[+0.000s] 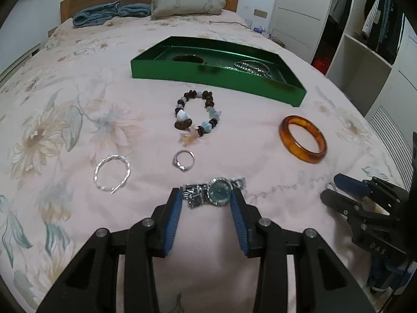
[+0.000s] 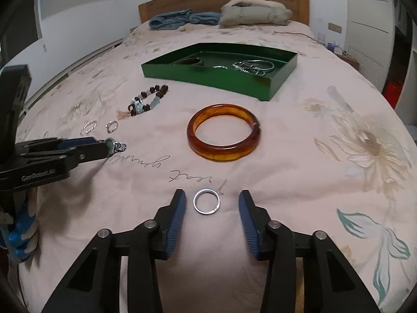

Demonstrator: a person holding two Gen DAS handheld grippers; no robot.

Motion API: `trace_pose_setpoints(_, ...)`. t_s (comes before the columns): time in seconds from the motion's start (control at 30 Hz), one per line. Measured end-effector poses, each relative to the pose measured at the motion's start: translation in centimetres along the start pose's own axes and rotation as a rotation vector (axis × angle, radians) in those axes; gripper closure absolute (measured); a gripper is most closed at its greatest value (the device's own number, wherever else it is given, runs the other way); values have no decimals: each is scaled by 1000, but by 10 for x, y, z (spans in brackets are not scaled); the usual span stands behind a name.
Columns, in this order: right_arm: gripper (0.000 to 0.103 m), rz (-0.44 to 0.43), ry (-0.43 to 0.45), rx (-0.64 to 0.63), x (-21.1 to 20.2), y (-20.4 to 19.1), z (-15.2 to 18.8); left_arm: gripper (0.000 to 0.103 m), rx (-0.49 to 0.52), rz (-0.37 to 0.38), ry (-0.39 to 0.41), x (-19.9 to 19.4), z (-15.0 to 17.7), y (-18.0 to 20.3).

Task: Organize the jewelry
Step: 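Grasp the silver watch with the left tool while the right tool grasps the silver ring, then carry the watch and ring into the green tray and release them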

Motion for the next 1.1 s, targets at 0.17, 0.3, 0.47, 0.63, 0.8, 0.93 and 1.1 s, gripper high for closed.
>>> trace_pose_setpoints(0.17,72,-18,-16,-16,7,0,3,62,43,5,-20,14,0,12)
trace_pose_setpoints(0.3,82,-28,-15,-18,7,0,4,63,50,31,-37,18,-3,14)
trace_pose_setpoints(0.47,83,-24,-6,-18,5,-2,4,79,45,32,-49,21,-4,16)
trace_pose_setpoints(0.63,83,-22,4,-20,-1,-2,6,87,36,39,-43,17,-3,18)
trace_pose_setpoints(0.8,83,-23,22,-25,-16,-5,9,88,7,48,-23,0,0,17)
trace_pose_setpoints(0.93,83,-21,61,-22,-42,-4,3,88,1,53,8,-21,-6,16)
trace_pose_setpoints(1.1,83,-5,117,-36,-75,-2,-25,88,-22,56,50,-46,-34,9)
Point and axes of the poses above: each gripper's, at about its wrist camera, not at the fingertips, and x roughly the way its jaws point, y to its right, z to its underside, the point moved 1 cm from there along x, roughly the way its jaws point, and after that the axes turned 3 degrees about -z, right-handed, at the moved point
